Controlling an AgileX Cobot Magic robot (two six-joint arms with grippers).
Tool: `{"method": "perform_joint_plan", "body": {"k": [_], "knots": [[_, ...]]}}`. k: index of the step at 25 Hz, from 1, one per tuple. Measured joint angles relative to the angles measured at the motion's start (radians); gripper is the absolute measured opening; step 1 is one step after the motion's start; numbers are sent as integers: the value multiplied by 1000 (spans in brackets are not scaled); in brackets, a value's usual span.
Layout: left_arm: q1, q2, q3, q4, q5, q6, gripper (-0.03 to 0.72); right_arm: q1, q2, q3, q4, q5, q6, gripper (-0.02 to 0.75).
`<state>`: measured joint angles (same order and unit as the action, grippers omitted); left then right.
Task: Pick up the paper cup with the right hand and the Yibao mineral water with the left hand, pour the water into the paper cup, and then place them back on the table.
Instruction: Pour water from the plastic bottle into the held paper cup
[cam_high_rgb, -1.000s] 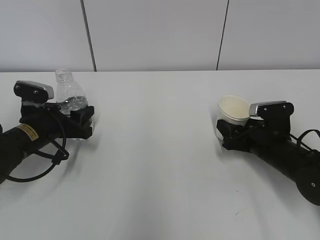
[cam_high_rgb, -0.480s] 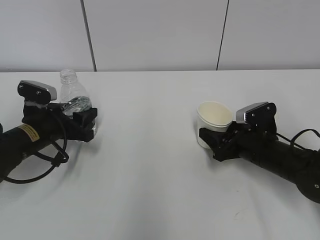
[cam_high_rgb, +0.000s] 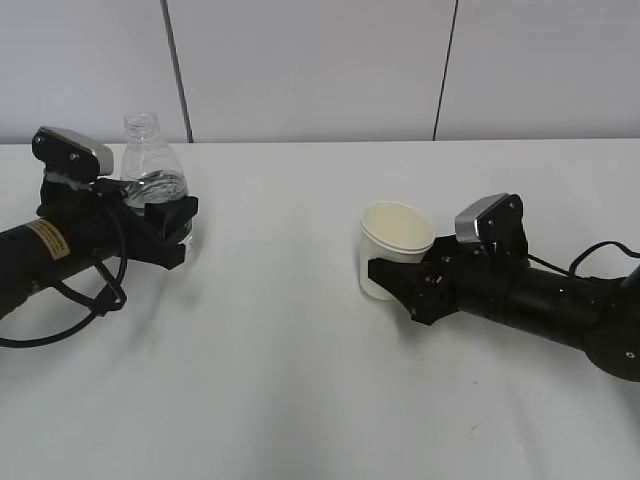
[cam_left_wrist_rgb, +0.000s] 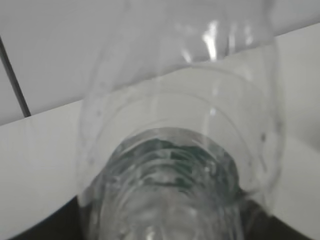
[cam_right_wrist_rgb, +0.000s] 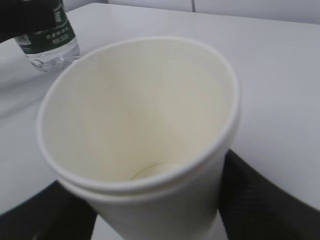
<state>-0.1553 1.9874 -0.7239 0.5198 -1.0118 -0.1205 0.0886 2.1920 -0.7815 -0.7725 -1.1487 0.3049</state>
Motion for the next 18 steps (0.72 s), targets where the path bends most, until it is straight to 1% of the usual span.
{"method": "perform_joint_plan", "body": {"k": [4,7,13,18], "knots": [[-2,-37,1,31,56,0,342,0,0,-39,-89,0,70,523],[-4,-56,1,56,99,0,342,14,0,-73,-126,8,112,523],[-11,-95,1,84,190,0,342,87,0,-142,-173,47,154,523],[-11,-132,-2,125,247,0,342,131,0,-197,-223,87,212,522]]}}
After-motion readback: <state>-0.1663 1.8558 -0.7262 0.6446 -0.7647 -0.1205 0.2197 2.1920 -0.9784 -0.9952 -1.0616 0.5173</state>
